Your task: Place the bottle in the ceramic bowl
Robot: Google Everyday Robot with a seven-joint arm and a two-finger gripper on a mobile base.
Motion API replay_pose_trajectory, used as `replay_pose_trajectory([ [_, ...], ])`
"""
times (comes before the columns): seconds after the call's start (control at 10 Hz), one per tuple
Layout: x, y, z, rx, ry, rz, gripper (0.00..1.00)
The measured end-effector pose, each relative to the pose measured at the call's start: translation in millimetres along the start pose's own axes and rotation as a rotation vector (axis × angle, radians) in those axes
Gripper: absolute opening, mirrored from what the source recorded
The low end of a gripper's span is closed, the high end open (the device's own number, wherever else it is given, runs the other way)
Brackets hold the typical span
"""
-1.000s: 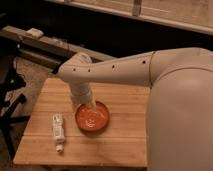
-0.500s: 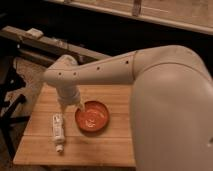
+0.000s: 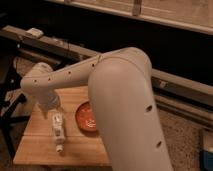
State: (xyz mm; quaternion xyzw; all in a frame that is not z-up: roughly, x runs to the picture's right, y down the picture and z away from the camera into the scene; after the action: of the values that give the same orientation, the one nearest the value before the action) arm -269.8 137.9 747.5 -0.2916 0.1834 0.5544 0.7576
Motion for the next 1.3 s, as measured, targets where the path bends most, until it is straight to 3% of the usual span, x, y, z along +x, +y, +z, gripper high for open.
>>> replay_pose_trajectory([
  [0.3,-9.9,13.5,40.2,0.003,0.041,-0.022,0.65],
  [0.6,-16.1,12.4,67.8,0.003,0.08,-0.007,0.65],
  [1.3,-10.9,7.2,98.1,0.009,0.137,0.026,0.63],
])
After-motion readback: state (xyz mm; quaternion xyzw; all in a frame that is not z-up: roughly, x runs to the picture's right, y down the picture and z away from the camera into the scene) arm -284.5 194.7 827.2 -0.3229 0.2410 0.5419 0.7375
